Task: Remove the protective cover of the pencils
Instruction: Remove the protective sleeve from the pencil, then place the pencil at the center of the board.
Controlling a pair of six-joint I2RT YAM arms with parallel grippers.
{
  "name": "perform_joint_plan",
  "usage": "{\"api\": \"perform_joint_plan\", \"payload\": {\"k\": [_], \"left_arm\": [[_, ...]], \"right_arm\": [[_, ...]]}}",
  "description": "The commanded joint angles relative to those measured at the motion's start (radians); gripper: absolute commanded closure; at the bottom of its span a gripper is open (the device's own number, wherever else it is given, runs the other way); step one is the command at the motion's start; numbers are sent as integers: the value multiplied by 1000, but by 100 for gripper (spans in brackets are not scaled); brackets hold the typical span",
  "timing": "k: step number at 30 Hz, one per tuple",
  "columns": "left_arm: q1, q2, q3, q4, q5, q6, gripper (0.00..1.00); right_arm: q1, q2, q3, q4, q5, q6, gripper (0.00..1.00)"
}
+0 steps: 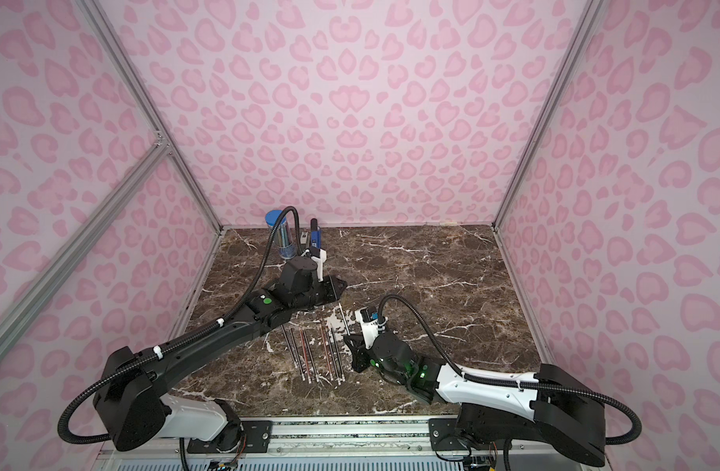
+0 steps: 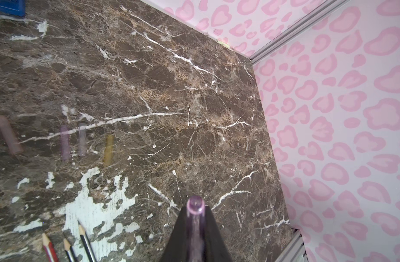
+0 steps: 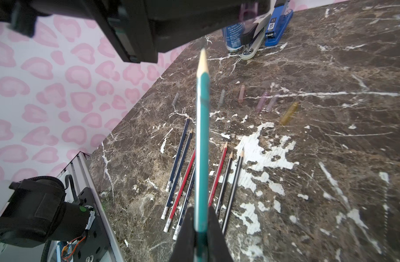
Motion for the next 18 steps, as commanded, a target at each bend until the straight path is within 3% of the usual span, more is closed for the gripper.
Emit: {"api": "perform_joint_plan", "payload": {"k": [1, 10, 18], "left_arm": [[4, 23, 23, -8, -22, 27, 89], [13, 96, 40, 13, -11, 23, 91], [12, 178, 78, 10, 1, 25, 92]], "right_arm": [[16, -20, -41, 15, 49, 37, 98], [19, -85, -212, 18, 158, 180, 97], [19, -41, -200, -9, 184, 226, 95]]}}
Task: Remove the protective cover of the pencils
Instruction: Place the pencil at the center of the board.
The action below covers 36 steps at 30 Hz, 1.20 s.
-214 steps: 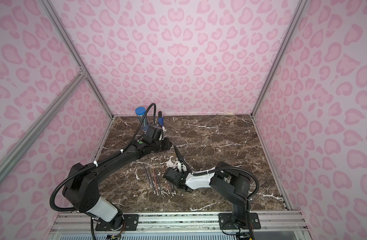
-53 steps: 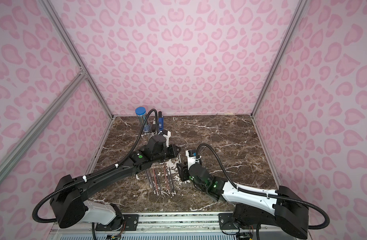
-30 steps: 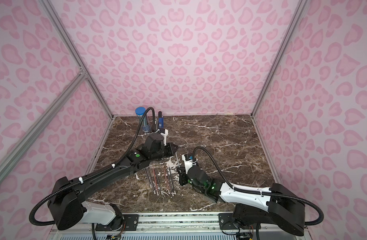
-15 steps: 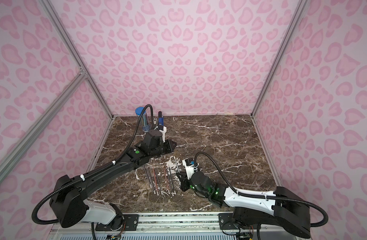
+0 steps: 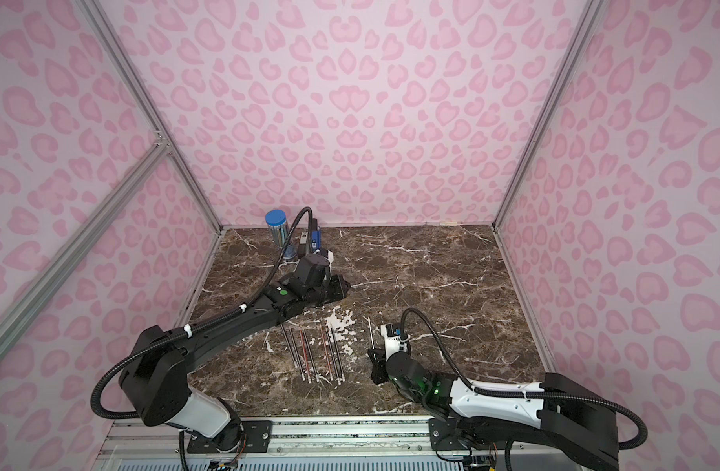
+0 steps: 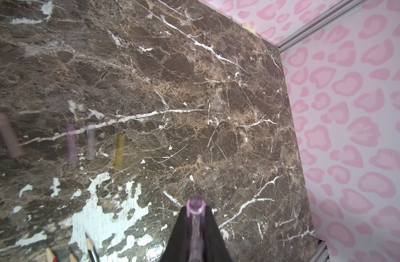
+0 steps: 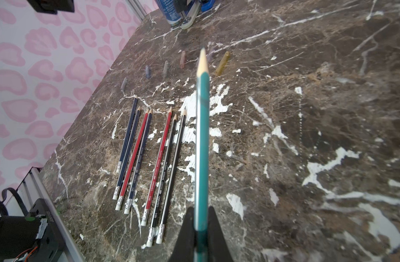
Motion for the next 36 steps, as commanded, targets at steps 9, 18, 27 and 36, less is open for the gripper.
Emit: {"api": "perform_joint_plan", "payload": {"k": [9, 18, 27, 36], "left_arm": [[0, 117, 68, 14, 29, 10, 93], [0, 150, 81, 12, 32, 13, 94], [0, 160, 76, 18, 35, 13, 94], [0, 152, 70, 18, 36, 13, 95]], "right_arm": [[2, 269, 120, 13, -31, 52, 100], [2, 412, 201, 4, -50, 70, 100], [4, 471, 230, -9, -49, 83, 94], [4, 516, 252, -8, -57, 91, 90]]}}
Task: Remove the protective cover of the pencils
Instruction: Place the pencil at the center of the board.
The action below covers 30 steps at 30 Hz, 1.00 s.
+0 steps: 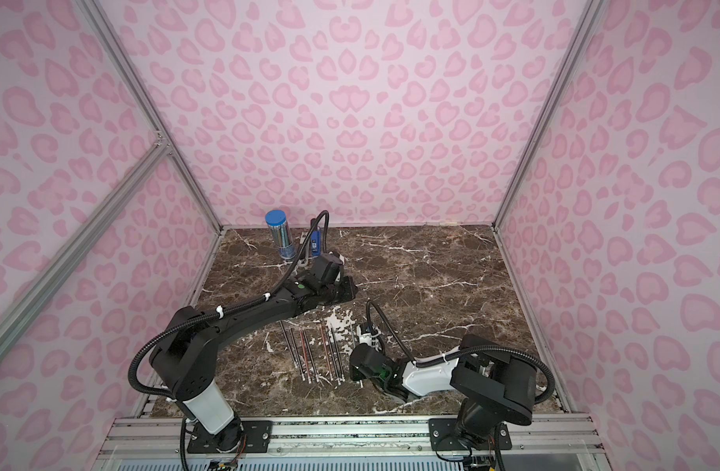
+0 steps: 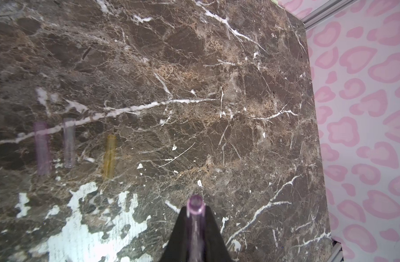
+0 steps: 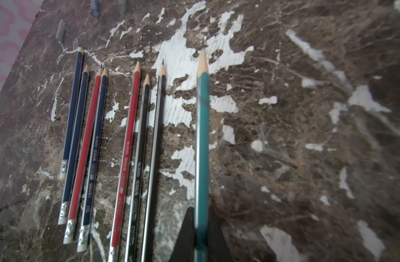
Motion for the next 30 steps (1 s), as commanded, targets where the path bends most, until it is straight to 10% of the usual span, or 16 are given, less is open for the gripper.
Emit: {"api": "perform_joint_plan", "payload": {"k": [1, 30], "left_arm": [[0, -5, -1, 18, 2, 10, 95], [0, 74, 30, 1, -19, 23, 96]], "right_arm": [[1, 13, 3, -16, 2, 9, 88], [-4, -81, -15, -67, 59, 31, 84]]}}
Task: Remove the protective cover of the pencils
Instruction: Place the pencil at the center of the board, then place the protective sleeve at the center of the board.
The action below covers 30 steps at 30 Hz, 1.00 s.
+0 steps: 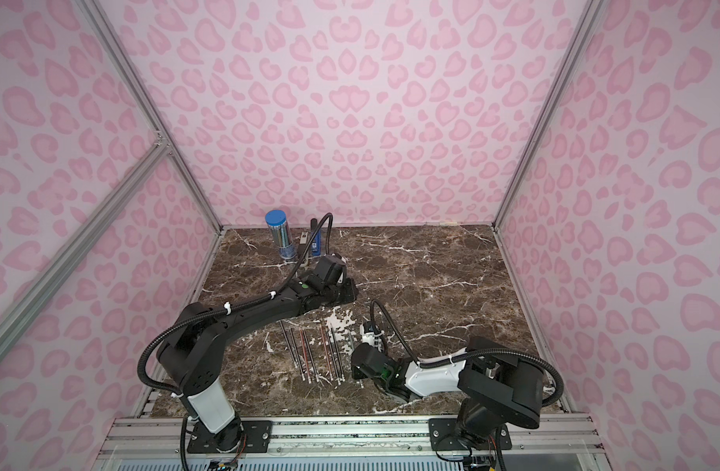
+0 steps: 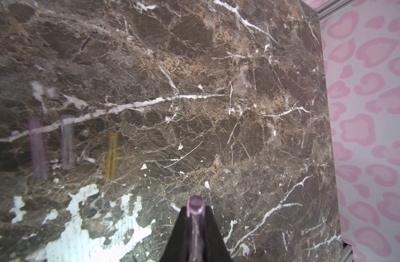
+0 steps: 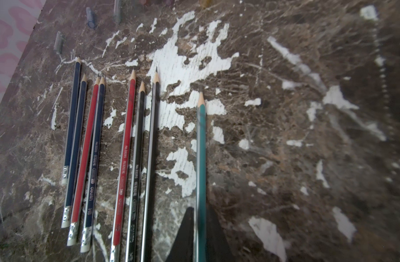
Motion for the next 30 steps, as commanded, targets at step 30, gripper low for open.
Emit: {"api": "perform_joint_plan", "payload": {"k": [30], "left_arm": [[0, 198, 93, -82, -102, 45, 97]], "right_arm": [[-187, -679, -297, -199, 171, 15, 64]]}}
